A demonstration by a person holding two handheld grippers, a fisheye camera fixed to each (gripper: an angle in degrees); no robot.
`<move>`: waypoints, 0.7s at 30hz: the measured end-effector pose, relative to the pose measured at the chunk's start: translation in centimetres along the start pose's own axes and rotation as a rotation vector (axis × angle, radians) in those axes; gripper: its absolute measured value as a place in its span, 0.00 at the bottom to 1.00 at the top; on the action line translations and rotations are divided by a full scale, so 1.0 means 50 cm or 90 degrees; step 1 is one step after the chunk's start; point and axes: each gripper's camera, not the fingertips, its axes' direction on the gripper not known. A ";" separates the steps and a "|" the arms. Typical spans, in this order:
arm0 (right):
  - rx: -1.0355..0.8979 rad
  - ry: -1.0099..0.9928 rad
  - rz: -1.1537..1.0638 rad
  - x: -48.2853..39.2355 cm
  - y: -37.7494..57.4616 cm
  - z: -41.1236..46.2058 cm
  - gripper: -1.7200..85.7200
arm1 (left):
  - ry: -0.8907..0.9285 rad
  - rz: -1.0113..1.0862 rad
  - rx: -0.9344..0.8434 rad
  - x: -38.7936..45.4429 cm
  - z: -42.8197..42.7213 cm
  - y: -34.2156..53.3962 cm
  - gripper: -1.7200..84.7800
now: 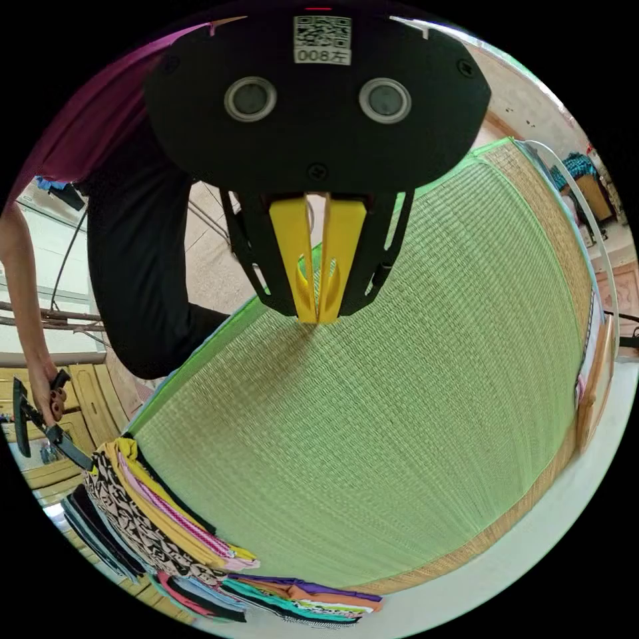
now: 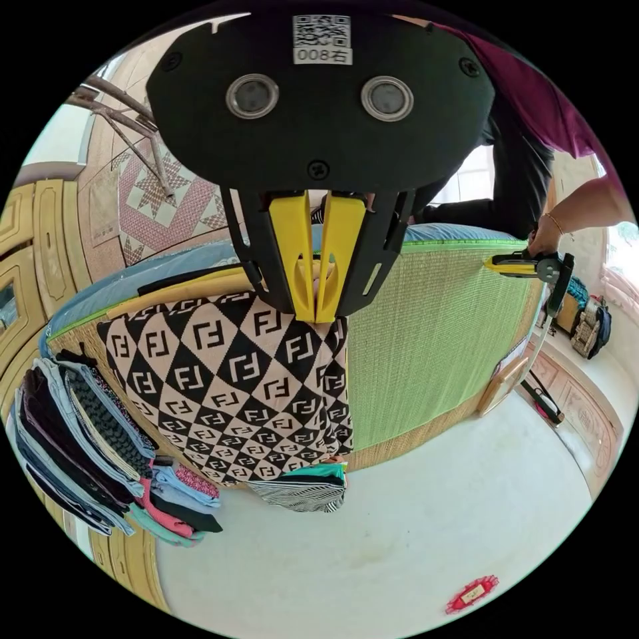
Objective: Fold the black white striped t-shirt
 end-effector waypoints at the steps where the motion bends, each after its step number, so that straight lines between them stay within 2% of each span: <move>1: -0.001 0.003 0.003 -0.007 -0.003 -0.001 0.02 | 0.002 -0.003 0.003 0.001 -0.003 0.004 0.02; 14: 0.011 0.031 0.049 -0.065 -0.027 -0.019 0.02 | 0.071 -0.036 0.076 -0.024 -0.105 0.100 0.02; 21: 0.075 -0.049 0.066 -0.127 -0.025 -0.100 0.03 | 0.038 -0.010 0.088 -0.009 -0.168 0.131 0.02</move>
